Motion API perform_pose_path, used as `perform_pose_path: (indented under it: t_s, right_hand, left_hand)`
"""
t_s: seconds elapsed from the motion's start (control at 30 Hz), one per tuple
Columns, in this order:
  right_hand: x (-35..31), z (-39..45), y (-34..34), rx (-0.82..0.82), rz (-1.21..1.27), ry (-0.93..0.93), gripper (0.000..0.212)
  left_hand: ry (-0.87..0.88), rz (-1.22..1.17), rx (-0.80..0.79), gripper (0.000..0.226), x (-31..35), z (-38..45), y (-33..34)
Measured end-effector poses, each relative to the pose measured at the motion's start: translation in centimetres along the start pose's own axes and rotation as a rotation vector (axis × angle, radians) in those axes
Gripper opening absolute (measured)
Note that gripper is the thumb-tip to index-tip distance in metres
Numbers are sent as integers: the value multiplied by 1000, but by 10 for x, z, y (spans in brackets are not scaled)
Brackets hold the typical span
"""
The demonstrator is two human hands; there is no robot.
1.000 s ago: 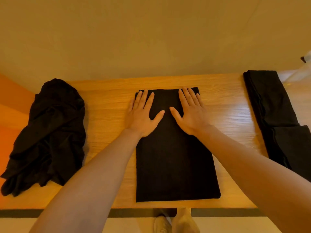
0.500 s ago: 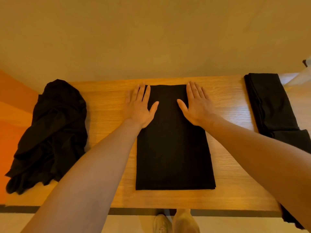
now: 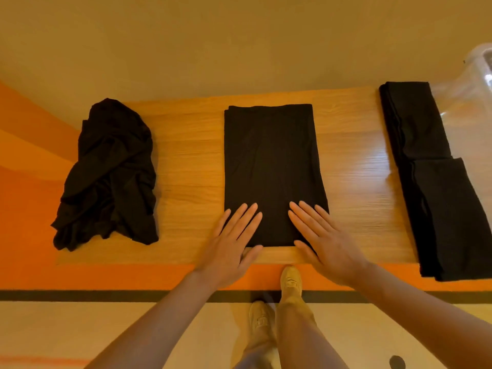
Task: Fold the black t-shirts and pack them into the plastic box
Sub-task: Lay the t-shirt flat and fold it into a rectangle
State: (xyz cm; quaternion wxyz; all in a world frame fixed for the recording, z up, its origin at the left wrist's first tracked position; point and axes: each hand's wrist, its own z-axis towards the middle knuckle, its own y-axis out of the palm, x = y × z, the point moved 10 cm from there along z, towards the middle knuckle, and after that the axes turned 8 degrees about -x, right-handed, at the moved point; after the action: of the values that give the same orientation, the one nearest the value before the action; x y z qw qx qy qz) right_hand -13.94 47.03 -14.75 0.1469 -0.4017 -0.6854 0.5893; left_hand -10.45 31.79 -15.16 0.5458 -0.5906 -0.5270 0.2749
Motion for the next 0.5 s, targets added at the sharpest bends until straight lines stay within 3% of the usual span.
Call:
perform_pose_path:
  t_s: [0.23, 0.4, 0.5]
  right_hand:
    - [-4, -35, 12, 35, -70, -2, 69]
    - [-5, -53, 7, 157, -72, -47, 50]
    - [-15, -66, -2, 271, -64, -129, 38]
  left_hand:
    - [-26, 53, 5, 67, -4, -38, 8]
    - [98, 194, 192, 46, 8, -56, -1]
    - [164, 128, 335, 35, 17, -65, -14]
